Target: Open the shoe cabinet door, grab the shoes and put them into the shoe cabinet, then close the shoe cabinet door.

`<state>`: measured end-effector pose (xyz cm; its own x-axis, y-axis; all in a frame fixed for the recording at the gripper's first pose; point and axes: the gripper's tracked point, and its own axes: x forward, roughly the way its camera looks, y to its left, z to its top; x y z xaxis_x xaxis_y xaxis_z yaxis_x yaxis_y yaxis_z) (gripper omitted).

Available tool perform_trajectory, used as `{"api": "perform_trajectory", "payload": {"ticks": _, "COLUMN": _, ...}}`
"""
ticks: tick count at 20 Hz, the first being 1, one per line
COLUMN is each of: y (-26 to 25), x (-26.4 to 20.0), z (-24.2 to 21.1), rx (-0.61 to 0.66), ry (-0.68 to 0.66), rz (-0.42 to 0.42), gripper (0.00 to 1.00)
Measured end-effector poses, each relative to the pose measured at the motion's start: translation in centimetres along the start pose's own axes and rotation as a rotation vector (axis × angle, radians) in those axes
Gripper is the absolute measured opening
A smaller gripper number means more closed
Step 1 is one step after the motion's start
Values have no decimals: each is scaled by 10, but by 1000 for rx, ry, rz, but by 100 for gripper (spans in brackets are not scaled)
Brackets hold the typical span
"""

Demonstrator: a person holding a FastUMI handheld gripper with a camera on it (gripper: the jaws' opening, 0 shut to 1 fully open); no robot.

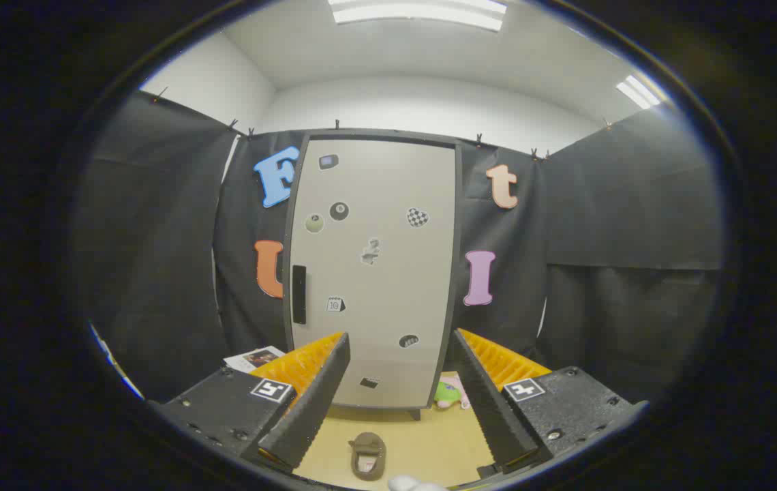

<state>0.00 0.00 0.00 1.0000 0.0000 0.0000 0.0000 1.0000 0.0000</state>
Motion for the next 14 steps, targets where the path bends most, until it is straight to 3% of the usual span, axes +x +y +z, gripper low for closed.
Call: {"api": "perform_trajectory", "payload": {"ticks": 14, "y": 7, "x": 2, "z": 10, "rx": -8, "ry": -30, "rz": 11, "gripper": 98}}
